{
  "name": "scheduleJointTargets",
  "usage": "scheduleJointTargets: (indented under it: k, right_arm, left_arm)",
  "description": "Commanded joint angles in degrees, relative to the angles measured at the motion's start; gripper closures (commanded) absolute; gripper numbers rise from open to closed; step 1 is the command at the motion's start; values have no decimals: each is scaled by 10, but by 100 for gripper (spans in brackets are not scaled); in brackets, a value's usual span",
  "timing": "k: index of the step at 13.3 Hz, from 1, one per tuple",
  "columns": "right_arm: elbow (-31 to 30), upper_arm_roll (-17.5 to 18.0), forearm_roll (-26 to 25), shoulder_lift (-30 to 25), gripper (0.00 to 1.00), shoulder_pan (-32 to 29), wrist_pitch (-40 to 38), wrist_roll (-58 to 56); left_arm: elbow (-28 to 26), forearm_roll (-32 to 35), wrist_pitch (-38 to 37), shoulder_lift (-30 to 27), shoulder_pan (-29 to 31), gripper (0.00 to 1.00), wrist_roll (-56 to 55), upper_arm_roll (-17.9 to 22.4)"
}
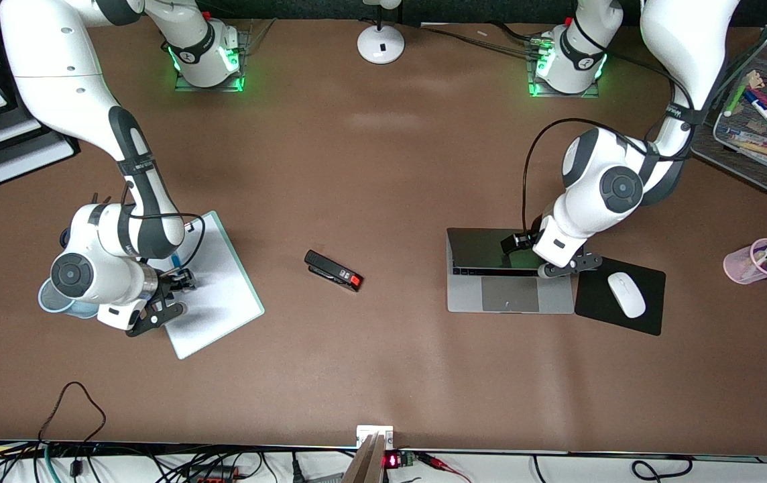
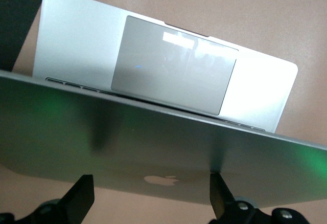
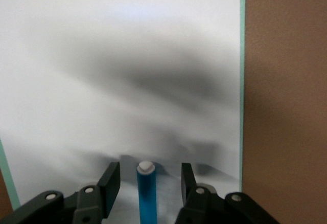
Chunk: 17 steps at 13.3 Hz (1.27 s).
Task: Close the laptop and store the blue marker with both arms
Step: 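Push the laptop lid down with the left gripper while the right grasps marker, then press the lid shut with the left gripper while the right lifts marker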
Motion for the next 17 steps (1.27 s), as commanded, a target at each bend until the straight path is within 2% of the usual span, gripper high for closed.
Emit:
scheduleJointTargets:
  k: [1,5,11,17]
  right_arm:
    - [-3,1,-7,0,45,-1,3,-7]
    - [-3,1,-5,1,56,-2,3,-5]
    - [-2,1,-3,8,57,-2,3,-4]
    - [-1,1,-2,8,77,-2,3,0]
  left_arm:
    - [28,2,0,25,2,0,6,-1]
    - [43,1,1,51,2,0,6,-1]
    - [43,2,45,80,2,0,6,-1]
    - [46,2,74,109,1,0,6,0]
